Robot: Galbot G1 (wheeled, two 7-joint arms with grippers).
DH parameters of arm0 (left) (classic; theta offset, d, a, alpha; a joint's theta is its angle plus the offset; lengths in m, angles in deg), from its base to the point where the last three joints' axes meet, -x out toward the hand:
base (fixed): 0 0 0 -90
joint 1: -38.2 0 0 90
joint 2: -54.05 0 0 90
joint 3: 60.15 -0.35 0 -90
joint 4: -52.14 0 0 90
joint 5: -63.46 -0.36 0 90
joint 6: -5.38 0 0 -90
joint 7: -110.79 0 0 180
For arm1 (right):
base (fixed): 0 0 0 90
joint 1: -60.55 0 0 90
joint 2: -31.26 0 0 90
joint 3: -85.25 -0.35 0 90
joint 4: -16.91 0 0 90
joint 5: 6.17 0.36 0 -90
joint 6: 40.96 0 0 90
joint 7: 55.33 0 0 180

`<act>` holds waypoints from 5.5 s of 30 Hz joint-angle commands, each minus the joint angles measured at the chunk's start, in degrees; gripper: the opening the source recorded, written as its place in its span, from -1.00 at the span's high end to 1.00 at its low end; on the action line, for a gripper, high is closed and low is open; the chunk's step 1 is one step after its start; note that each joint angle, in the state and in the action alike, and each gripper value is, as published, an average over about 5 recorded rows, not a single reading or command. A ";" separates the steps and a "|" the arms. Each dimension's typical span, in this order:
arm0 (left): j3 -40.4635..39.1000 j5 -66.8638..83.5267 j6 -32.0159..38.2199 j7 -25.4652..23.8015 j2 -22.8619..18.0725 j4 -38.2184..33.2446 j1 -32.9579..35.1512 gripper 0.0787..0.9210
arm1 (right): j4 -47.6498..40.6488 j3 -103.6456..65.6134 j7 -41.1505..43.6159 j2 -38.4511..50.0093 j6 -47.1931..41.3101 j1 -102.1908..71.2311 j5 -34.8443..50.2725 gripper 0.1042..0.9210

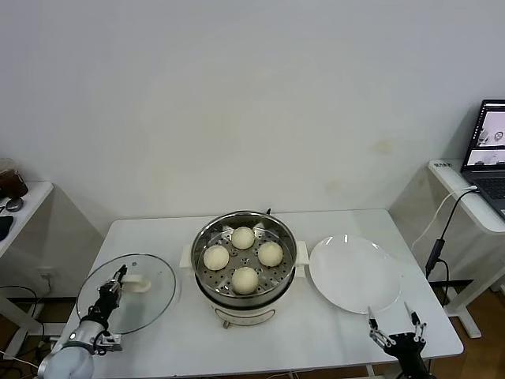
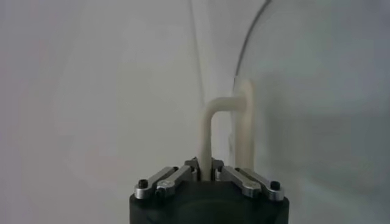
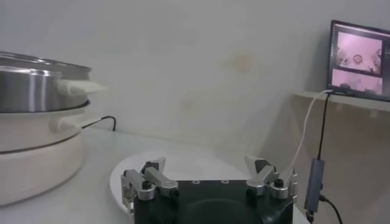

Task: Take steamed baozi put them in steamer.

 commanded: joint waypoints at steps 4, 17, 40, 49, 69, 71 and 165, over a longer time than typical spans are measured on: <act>2.96 9.77 -20.45 -6.76 5.14 -30.31 15.65 0.77 | -0.37 0.64 0.31 0.55 0.51 -0.29 -0.61 -0.76; -6.87 12.31 -37.66 -21.42 8.51 -45.82 6.44 0.77 | -1.07 2.79 0.47 0.04 1.94 0.23 -3.98 -0.76; -38.97 -7.41 -43.62 -35.64 -6.61 -34.11 -20.23 0.77 | -5.18 4.84 -2.18 -4.46 2.47 3.89 -14.30 -0.76; -41.50 -13.99 -42.96 -35.55 -14.49 -29.90 -20.41 0.77 | -5.60 5.71 -2.24 -4.09 2.32 4.37 -14.43 -0.76; -41.28 -18.02 -40.91 -32.41 -16.44 -24.50 -18.92 0.77 | -5.25 6.87 -1.52 -3.18 1.19 3.66 -11.29 -0.76; -41.31 -18.03 -40.83 -32.30 -16.44 -24.14 -19.20 0.77 | -5.06 6.90 -1.44 -3.13 1.07 3.57 -10.90 -0.76; 0.85 81.18 6.08 -8.76 -16.41 -35.95 38.52 -0.77 | 3.20 12.56 -3.04 5.21 -4.27 -4.10 2.21 -0.76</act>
